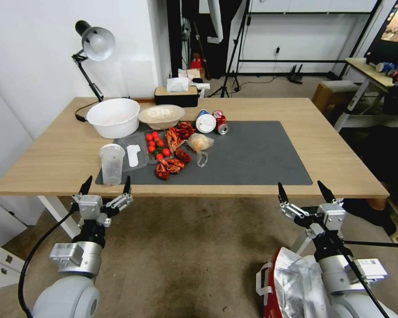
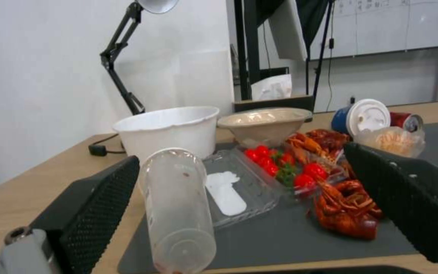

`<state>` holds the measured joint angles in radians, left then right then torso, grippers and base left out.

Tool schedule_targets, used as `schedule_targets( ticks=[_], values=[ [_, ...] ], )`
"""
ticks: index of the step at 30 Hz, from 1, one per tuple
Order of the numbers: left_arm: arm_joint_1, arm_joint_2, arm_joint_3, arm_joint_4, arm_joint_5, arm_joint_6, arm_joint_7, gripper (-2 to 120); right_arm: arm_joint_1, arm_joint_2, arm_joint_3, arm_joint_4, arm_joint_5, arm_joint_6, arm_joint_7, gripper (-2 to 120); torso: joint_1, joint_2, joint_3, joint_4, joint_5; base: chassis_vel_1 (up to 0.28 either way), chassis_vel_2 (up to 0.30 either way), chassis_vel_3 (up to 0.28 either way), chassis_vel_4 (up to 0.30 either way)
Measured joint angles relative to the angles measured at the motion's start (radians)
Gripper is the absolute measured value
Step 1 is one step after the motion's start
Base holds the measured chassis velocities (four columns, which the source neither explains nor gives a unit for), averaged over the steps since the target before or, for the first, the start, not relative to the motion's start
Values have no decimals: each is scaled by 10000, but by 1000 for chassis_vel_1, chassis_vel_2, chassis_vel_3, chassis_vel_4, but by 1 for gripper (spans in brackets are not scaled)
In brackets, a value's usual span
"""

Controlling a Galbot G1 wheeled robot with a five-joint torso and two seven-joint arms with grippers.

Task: Pick up the food delivery bag from the floor and place it on the table.

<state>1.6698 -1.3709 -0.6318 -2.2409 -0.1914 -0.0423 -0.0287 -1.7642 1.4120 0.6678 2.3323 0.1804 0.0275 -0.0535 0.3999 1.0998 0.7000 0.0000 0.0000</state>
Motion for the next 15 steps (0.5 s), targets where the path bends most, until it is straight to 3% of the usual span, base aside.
schedule_targets(
  ticks=[10,15],
  values=[
    [37,-7,35,28,45,-53,53,100,16,42,-45,-58,37,40,-7,100,-106,-231,-126,1,0,0,0,0,0],
    [37,2,49,41,14,-90,76,100,31,83,-59,-58,37,57,-13,100,-259,-582,-320,1,0,0,0,0,0]
  ],
)
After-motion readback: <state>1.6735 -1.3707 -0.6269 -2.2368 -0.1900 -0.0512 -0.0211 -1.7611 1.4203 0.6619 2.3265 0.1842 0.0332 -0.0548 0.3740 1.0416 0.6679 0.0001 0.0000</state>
